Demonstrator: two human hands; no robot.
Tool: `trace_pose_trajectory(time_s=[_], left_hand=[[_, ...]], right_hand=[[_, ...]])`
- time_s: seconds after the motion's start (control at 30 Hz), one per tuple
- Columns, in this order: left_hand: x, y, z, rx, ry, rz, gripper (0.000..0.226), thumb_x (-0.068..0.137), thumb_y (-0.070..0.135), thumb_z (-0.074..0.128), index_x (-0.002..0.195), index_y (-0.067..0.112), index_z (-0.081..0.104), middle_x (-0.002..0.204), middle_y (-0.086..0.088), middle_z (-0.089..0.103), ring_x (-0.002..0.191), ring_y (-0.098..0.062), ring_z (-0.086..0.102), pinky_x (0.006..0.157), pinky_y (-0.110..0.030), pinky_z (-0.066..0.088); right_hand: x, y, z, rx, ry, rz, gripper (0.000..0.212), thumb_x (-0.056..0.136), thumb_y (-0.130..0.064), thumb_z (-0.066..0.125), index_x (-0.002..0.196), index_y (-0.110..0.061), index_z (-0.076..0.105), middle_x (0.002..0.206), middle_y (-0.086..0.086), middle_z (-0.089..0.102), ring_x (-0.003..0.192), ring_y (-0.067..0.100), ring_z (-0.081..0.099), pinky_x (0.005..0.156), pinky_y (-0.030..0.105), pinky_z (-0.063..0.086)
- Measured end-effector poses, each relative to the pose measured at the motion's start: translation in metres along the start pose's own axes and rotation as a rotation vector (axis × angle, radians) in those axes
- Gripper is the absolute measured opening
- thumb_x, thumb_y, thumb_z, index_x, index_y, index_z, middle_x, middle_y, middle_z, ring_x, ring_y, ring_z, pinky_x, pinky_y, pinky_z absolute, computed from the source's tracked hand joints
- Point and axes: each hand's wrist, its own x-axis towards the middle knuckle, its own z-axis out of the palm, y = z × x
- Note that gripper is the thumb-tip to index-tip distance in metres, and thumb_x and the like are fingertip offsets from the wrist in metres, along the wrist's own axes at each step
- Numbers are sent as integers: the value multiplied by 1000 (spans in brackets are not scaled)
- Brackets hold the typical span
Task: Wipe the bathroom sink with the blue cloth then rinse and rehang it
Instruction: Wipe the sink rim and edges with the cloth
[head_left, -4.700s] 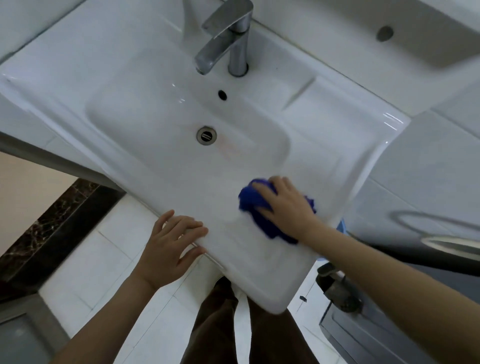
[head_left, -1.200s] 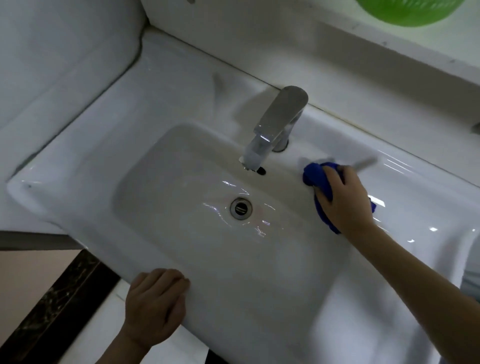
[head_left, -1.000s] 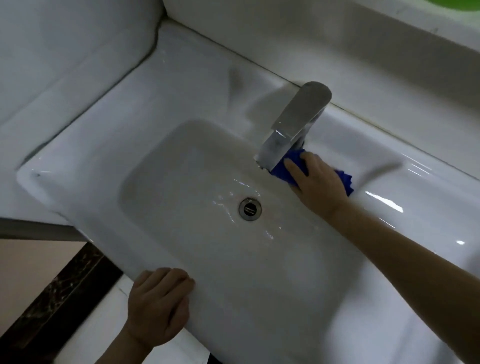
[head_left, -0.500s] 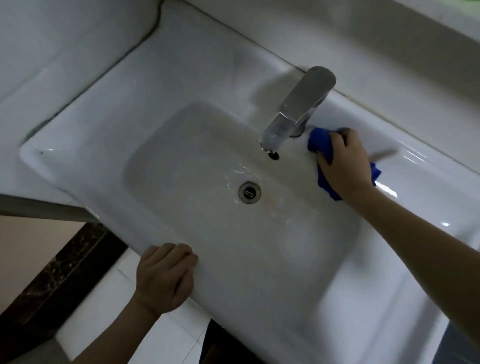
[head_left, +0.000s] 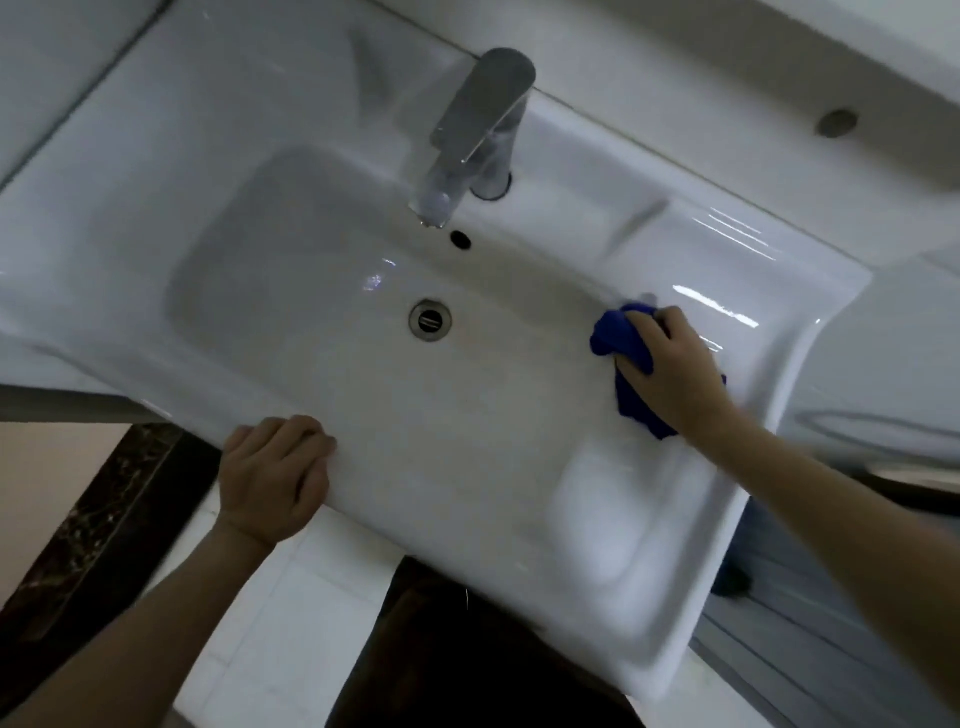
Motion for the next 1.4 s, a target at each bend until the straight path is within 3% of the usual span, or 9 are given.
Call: trace_pose_trajectory(time_s=[0.1, 0.33, 0.47, 0.6, 0.73, 0.83, 1.0, 1.1, 1.4], left_hand=[[-1, 1, 0, 10, 0, -13, 35, 90, 25, 42, 81, 10, 72, 89, -9, 70, 69, -30, 59, 62, -38, 35], [0, 2, -5, 39, -36, -1, 30, 89, 23, 44, 82, 12, 70, 89, -7, 68, 71, -29, 57, 64, -37, 33], [-2, 1, -5, 40, -77, -34, 32, 91, 24, 41, 83, 11, 69, 89, -7, 66, 71, -28, 55, 65, -37, 33], [-3, 1, -10, 25, -168, -52, 29, 93, 24, 40, 89, 11, 66, 92, -8, 64, 77, -26, 55, 70, -37, 37], [-2, 6, -18, 8, -241, -159, 23, 91, 26, 45, 99, 12, 62, 96, -6, 63, 86, -23, 57, 84, -35, 39], [-7, 7, -24, -39, -205, -274, 27, 92, 27, 46, 106, 10, 62, 101, -6, 63, 94, -23, 57, 91, -34, 39], [-13, 1, -28, -63, -184, -287, 21, 93, 27, 51, 95, 11, 64, 97, -4, 63, 92, -24, 57, 92, -35, 41], [-13, 2, -26, -84, -162, -293, 21, 93, 27, 51, 92, 10, 64, 94, -4, 62, 89, -23, 56, 90, -34, 42], [-16, -7, -27, -102, -145, -196, 19, 92, 24, 52, 88, 10, 64, 89, -3, 63, 84, -22, 56, 89, -29, 38]], right_hand=[[-61, -21, 18, 97, 3, 56, 44, 85, -17, 71, 124, -2, 57, 112, 22, 54, 87, 36, 59, 74, 39, 52], [-155, -101, 54, 317, -261, -122, 50, 83, -33, 69, 128, -14, 57, 118, 12, 54, 96, 29, 60, 81, 37, 53], [-144, -129, 52, 517, -364, -195, 45, 88, -42, 58, 127, -20, 58, 112, 0, 54, 92, 13, 56, 84, 22, 45], [-94, -183, 71, 567, -338, -245, 45, 89, -42, 57, 128, -21, 56, 113, 1, 53, 91, 15, 56, 83, 26, 47], [-53, -234, 85, 583, -331, -221, 41, 90, -37, 61, 129, -24, 54, 110, -1, 51, 87, 16, 56, 83, 31, 50], [-71, -222, 72, 595, -369, -218, 44, 91, -37, 61, 133, -25, 52, 113, -3, 51, 93, 12, 54, 85, 22, 42], [-133, -159, 46, 595, -392, -164, 44, 85, -46, 60, 126, -28, 57, 106, -15, 51, 91, 2, 55, 81, 9, 37], [-139, -157, 46, 564, -382, -113, 38, 86, -35, 68, 123, -28, 59, 105, -15, 52, 91, 2, 57, 80, 4, 37], [-118, -198, 49, 553, -356, -55, 37, 88, -28, 68, 124, -30, 60, 104, -17, 53, 94, 0, 57, 79, 8, 36]])
